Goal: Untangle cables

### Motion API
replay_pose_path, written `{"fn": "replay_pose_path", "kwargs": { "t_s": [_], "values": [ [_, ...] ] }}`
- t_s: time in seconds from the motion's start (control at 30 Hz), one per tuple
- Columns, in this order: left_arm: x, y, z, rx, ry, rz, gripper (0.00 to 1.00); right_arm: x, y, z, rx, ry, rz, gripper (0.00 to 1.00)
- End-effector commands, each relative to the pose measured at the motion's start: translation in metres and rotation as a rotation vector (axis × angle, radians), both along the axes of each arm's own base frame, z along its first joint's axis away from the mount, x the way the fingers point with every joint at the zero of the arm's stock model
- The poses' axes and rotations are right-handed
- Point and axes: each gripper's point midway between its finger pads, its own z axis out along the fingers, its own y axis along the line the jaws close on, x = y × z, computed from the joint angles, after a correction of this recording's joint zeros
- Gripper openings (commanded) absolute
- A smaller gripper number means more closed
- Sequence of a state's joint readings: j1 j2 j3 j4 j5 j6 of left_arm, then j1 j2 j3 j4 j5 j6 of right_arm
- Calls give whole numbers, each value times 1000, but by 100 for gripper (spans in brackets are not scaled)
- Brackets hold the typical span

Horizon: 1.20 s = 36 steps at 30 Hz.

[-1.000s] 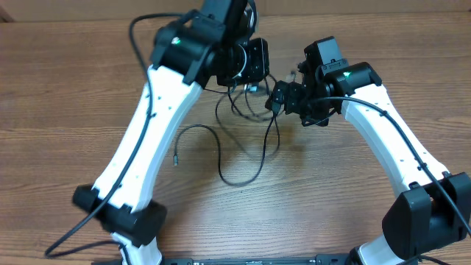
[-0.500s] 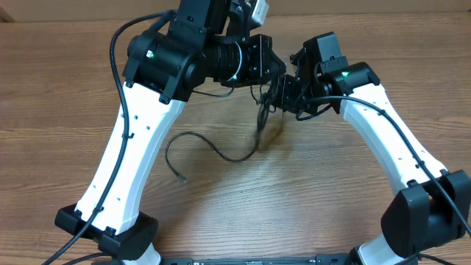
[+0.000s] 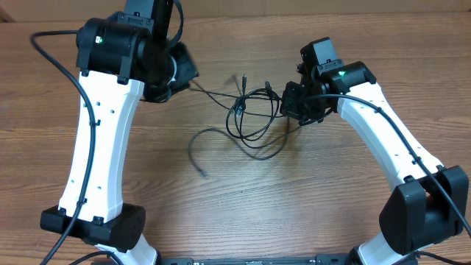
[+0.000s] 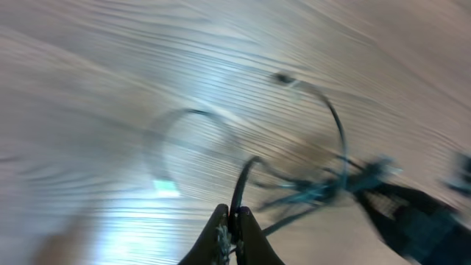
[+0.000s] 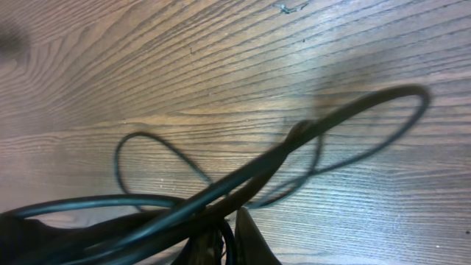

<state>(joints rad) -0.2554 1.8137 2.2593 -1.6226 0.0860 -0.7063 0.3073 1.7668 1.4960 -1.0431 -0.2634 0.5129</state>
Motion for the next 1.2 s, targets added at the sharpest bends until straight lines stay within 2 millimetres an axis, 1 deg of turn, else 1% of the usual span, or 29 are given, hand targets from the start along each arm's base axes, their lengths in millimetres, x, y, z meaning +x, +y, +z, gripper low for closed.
{"fn": "replay_pose_path", "kwargs": {
  "t_s": [0.0,0.1,0.17,0.23,0.3,0.33,0.37,0.4,0.43,0.5,0.53,0.57,0.6,0.63,0.67,0.7,0.77,0.8,0.83,0.87,0.93,1.03,1.17],
  "values": [
    [0,78,2,365,-41,219,4,7,-26,-8,-92,-1,-72,4],
    [-1,89,-5,427,-24,252,4,7,-26,-8,-92,-2,-72,4],
    [-3,106,-12,532,-8,306,4,5,-26,-9,-95,7,-71,4],
    [-3,108,-20,531,9,331,4,4,-24,-9,-81,13,-60,4],
    [-1,94,-32,462,36,278,4,2,-12,-5,-23,9,-2,4],
    [1,84,-37,421,46,228,4,0,-2,-2,28,0,54,4],
    [4,70,-43,363,55,148,5,-2,11,4,96,-16,126,4],
    [8,43,-51,250,61,10,13,-4,27,13,188,-39,204,4],
    [8,27,-54,178,63,-63,23,-4,30,16,211,-46,214,4],
    [7,7,-57,83,70,-139,37,-1,30,16,206,-56,206,6],
    [6,-2,-58,37,78,-167,47,1,27,15,188,-62,200,15],
    [5,-9,-59,0,85,-184,54,3,24,12,168,-66,193,32],
    [4,-15,-61,-25,90,-197,57,5,20,10,144,-64,174,48],
    [5,-18,-64,-36,93,-207,60,6,17,7,127,-57,152,60],
    [5,-20,-67,-31,95,-211,66,6,17,6,123,-52,142,65],
    [6,-19,-72,-14,95,-212,72,6,17,4,123,-43,136,74],
    [8,-17,-81,25,96,-208,85,6,18,-4,106,-26,133,85],
    [9,-17,-88,34,99,-210,92,6,18,-9,84,-17,127,88],
    [9,-19,-93,35,104,-212,97,6,17,-17,57,1,109,89],
    [9,-20,-100,35,114,-209,100,5,18,-25,33,23,88,89],
    [6,-21,-111,35,135,-212,100,4,24,-38,17,50,80,89],
    [1,-19,-122,41,167,-212,100,4,38,-57,12,73,103,89],
    [-5,-17,-132,47,200,-212,100,5,59,-86,10,98,114,82]
  ]
}}
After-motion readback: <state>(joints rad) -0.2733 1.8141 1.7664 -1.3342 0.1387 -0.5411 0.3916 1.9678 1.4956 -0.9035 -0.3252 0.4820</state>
